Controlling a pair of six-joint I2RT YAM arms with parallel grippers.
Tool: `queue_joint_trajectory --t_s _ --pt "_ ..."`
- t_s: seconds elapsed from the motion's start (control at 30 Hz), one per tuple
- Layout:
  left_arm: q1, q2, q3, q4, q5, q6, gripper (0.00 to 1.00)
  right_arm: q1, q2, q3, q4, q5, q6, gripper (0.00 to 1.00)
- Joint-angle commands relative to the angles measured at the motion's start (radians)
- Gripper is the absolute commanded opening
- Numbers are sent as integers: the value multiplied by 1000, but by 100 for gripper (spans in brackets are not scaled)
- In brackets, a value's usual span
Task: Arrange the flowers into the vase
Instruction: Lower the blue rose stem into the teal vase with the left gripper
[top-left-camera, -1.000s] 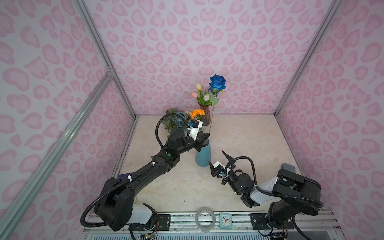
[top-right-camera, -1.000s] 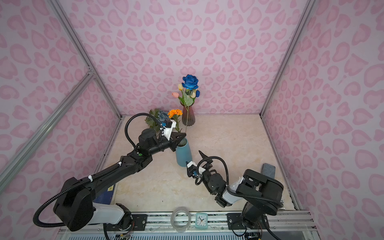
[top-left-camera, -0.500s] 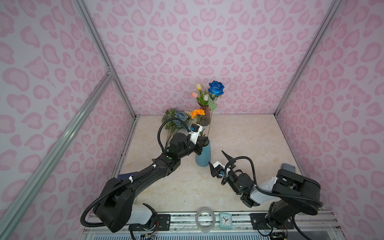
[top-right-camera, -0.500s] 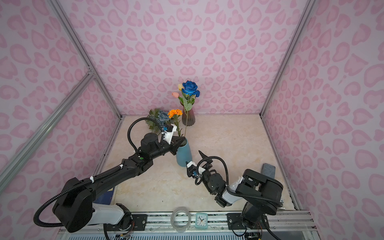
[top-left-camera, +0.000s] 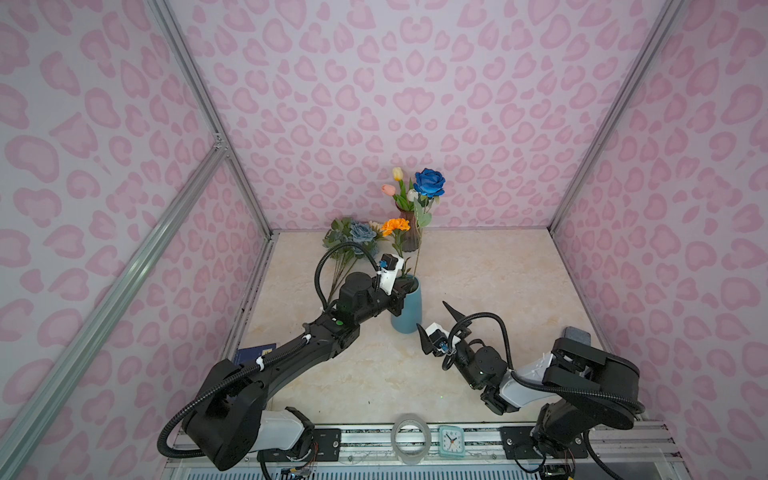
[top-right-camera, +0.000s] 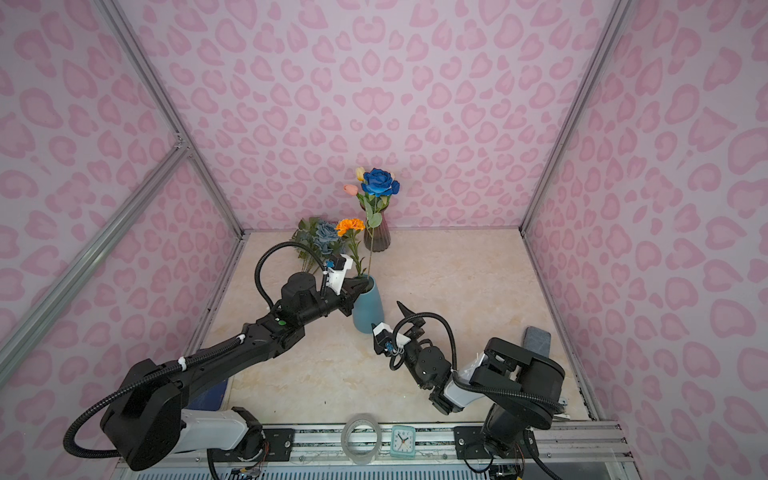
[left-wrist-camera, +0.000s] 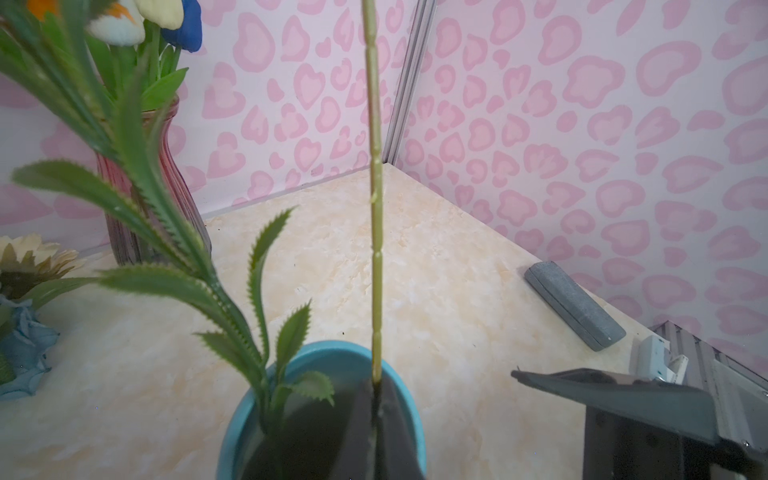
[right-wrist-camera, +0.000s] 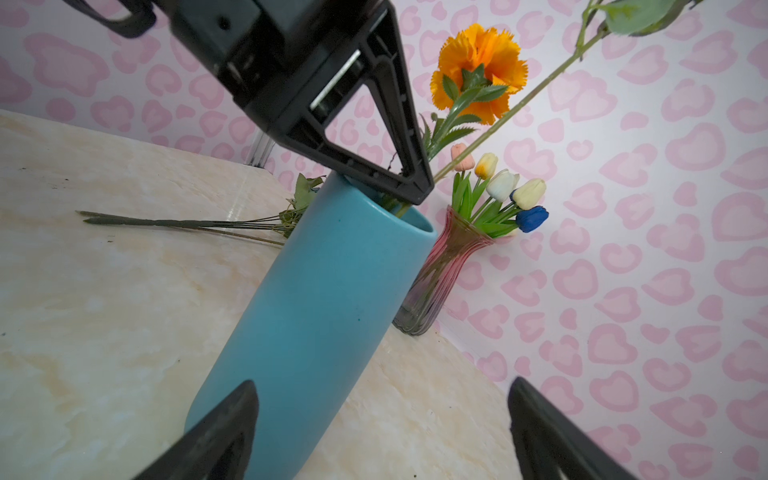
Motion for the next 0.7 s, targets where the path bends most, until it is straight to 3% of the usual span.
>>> queue_joint_trajectory --t_s 0.0,0.17,0.37,0.67 --pt "0 3 -1 7 -19 10 3 2 5 5 38 -1 -2 93" --pt "0 2 7 -6 -35 22 6 1 5 6 38 -1 -2 93" --pt "0 -3 12 -13 -45 34 18 1 7 6 38 -3 0 93" --pt "0 -19 18 -22 -47 46 21 2 9 7 38 -2 -2 93"
